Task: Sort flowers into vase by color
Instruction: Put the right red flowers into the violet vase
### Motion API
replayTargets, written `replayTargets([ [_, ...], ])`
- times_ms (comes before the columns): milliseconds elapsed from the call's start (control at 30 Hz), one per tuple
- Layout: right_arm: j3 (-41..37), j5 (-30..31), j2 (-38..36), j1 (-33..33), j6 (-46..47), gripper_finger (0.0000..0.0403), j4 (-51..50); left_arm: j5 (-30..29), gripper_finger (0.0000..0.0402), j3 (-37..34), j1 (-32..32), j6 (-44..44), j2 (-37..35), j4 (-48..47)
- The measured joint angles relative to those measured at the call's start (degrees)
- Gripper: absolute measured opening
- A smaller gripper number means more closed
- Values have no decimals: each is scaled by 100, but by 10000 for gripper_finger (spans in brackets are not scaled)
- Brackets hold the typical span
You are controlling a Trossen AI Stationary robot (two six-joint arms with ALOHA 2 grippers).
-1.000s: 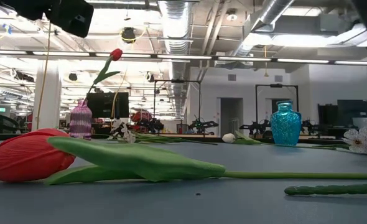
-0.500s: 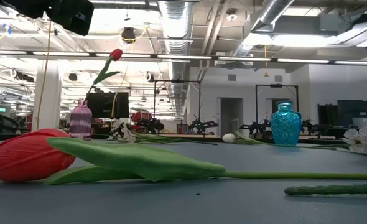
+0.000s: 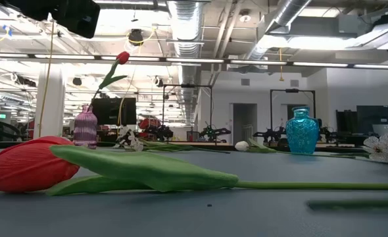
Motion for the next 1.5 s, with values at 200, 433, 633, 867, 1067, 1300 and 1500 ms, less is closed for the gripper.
replayTargets([
  [200,255,14,11,-244,-690,31,11,-106,132,0,2,-312,0,116],
  [433,1313,898,-2,-760,-2854,43,-562,-254,132,2,223,-1233,-1,431],
  [633,1951,2785,-8,-1123,-5360,33,-1374,-283,132,4,680,-2819,15,636],
  [867,1971,3907,87,-1826,-8831,38,-994,-205,132,9,1006,-4557,700,787],
  [1067,1976,4306,90,-2469,-10817,35,651,196,132,9,1152,-5062,1650,1734],
  [1300,1974,4391,90,-2638,-11892,36,1117,591,132,11,1191,-5274,2334,2341],
  [1500,1969,4378,94,-2731,-12106,35,1217,785,132,64,1193,-5417,2729,2807],
])
